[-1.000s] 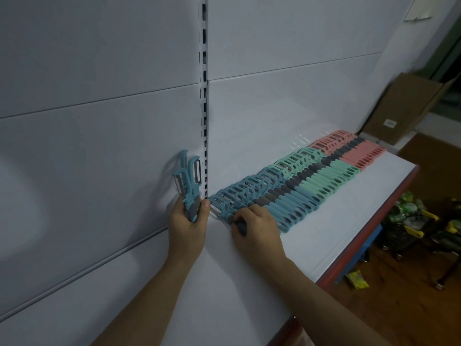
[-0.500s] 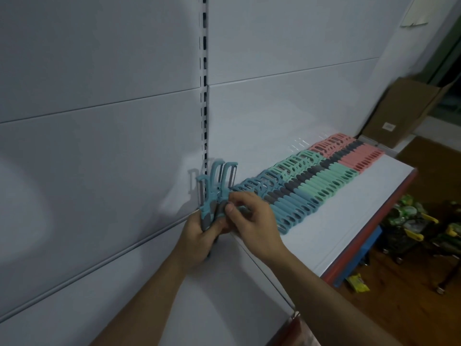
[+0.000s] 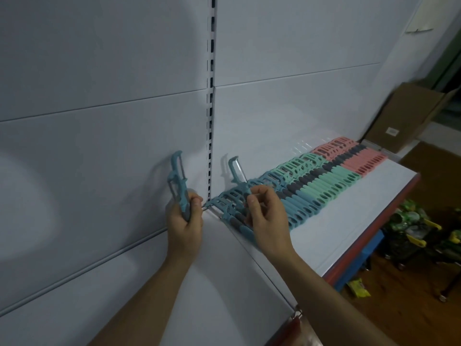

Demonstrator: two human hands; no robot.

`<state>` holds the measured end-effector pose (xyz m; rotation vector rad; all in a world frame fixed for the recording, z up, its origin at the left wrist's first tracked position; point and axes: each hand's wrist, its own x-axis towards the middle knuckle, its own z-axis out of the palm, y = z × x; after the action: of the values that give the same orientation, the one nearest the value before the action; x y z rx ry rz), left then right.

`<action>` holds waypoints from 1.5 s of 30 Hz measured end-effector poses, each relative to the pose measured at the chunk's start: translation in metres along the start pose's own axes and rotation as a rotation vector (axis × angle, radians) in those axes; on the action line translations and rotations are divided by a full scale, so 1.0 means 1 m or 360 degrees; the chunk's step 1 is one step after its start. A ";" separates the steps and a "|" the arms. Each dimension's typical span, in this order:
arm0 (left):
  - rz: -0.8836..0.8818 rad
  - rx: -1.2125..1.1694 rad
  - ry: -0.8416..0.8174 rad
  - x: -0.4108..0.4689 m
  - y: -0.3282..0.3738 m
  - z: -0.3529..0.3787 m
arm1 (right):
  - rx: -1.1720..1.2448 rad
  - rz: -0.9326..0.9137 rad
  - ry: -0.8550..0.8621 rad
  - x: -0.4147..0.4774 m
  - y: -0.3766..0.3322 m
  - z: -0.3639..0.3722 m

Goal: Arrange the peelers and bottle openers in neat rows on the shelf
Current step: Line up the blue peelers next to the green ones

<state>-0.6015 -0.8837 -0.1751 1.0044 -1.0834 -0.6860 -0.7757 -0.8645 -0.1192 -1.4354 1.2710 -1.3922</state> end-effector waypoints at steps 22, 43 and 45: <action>0.0021 0.0153 0.0116 0.003 -0.001 -0.004 | -0.1405 -0.0672 -0.0167 -0.026 0.031 0.018; -0.0279 -0.0373 -0.0864 -0.019 0.028 0.003 | -0.0246 -0.0267 -0.0465 -0.008 -0.003 0.017; -0.0263 -0.0324 -0.0883 -0.019 0.029 0.002 | -0.0099 -0.0195 -0.0497 -0.007 -0.003 0.019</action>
<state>-0.6105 -0.8563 -0.1561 0.7467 -1.3812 -1.2321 -0.7562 -0.8593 -0.1207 -1.7210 1.0478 -1.1567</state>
